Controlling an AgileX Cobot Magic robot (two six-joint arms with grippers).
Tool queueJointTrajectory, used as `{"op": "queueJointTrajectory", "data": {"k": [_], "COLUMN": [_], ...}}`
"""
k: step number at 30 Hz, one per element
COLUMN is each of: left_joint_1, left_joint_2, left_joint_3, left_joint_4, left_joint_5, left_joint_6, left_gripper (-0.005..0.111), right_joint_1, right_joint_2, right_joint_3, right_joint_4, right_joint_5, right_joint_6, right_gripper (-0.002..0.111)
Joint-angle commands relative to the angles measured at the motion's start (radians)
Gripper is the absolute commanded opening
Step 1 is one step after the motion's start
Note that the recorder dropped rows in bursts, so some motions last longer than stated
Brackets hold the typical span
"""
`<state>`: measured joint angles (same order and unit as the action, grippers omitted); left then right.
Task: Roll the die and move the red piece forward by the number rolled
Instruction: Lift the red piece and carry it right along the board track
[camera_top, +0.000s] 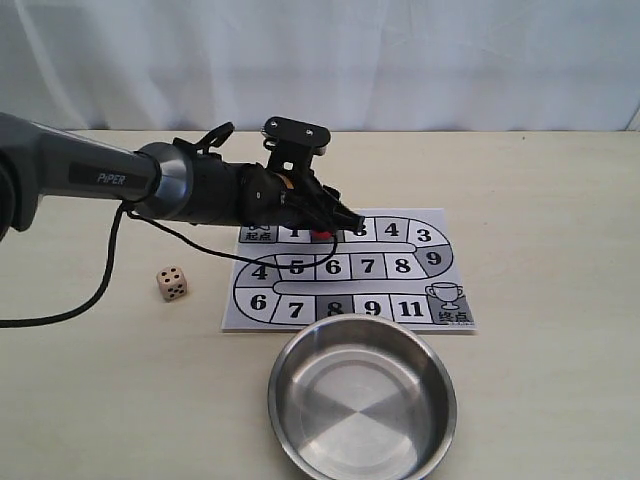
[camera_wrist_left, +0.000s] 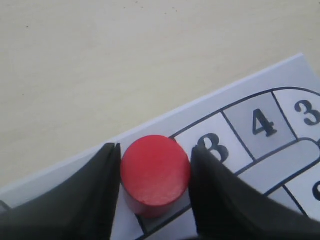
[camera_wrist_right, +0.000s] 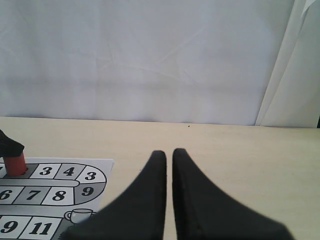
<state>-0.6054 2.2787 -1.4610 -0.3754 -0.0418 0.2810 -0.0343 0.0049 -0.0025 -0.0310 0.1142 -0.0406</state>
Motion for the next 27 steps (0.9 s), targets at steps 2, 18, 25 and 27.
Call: {"op": "queueJointTrajectory", "data": {"k": [2,18,25,27], "left_joint_1": [-0.005,-0.058,-0.058,-0.058], "left_joint_2": [-0.038,-0.010,0.080,0.095], "left_joint_3": [-0.035,-0.147,-0.147,-0.147], "left_joint_4": [-0.001,-0.002,-0.001,-0.001], "left_joint_5": [0.023,0.074,0.042,0.042], "left_joint_6": [-0.005,0.017,0.017,0.017], "left_gripper": [0.000,0.000,0.000,0.000], "right_joint_1": [0.002,0.002,0.002,0.002], "right_joint_2": [-0.005,-0.005,-0.005,-0.005], "right_joint_3": [0.002,0.002,0.002,0.002], "right_joint_4": [-0.008,-0.008,-0.008,-0.008], "right_joint_5": [0.006,0.006,0.006,0.006], "right_joint_6": [0.003,0.003,0.003,0.003], "right_gripper": [0.004,0.004,0.004,0.004]}}
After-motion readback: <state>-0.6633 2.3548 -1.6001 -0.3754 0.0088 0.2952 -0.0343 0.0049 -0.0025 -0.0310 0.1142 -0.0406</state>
